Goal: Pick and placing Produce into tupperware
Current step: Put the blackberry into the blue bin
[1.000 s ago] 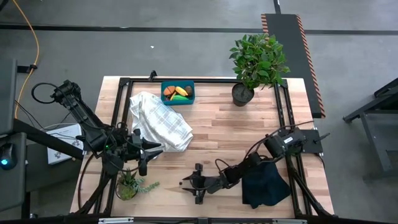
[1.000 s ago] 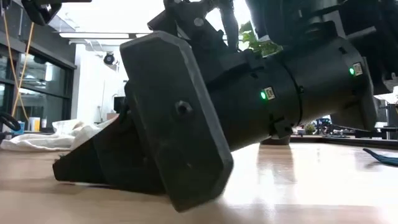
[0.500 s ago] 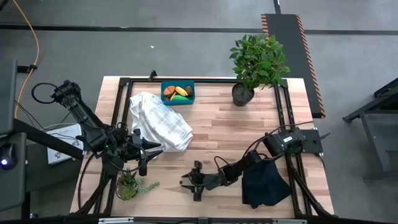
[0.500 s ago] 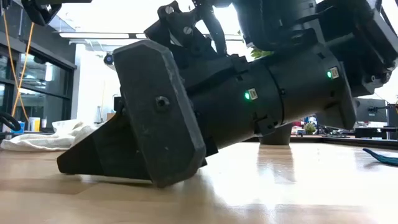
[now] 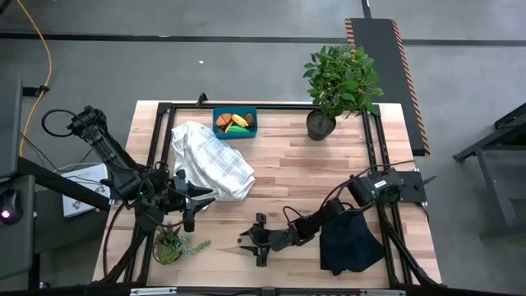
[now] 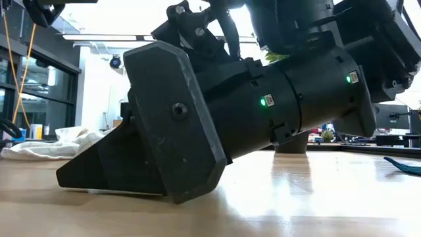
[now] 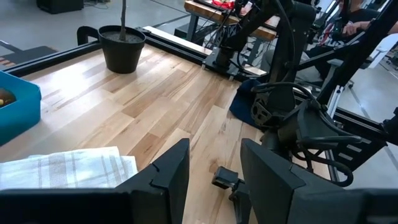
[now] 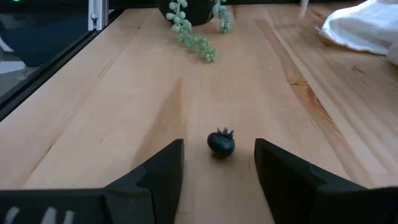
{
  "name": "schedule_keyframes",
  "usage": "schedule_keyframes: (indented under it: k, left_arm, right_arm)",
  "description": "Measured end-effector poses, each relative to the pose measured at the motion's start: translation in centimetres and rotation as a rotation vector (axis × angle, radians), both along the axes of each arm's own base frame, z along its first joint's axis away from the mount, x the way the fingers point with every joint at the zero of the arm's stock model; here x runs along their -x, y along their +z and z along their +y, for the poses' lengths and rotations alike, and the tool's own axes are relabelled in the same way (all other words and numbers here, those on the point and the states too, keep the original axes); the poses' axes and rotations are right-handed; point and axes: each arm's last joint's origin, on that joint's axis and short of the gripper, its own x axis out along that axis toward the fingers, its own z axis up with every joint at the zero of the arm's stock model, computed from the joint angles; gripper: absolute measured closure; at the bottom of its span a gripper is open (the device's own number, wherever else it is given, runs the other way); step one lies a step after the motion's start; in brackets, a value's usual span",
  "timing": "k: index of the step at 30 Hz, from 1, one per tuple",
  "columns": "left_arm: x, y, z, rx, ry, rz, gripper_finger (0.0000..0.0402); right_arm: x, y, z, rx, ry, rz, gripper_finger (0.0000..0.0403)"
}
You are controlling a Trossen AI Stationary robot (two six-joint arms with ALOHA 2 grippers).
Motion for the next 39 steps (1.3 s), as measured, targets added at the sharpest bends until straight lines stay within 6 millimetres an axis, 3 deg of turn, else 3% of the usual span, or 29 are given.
schedule_keyframes:
  k: [20,39]
  left_arm:
    - [0.0,0.02,0.02,0.004,0.008,-0.006,0.027]
    - [0.0,0.02,0.02,0.004,0.008,-0.006,0.027]
  right_arm:
    - [-0.04,-0.03,-0.06,-0.014,0.018,0.006,0.0244]
    - [-0.19,-0.04,-0.32,-0.023,0.033,0.012,0.0245]
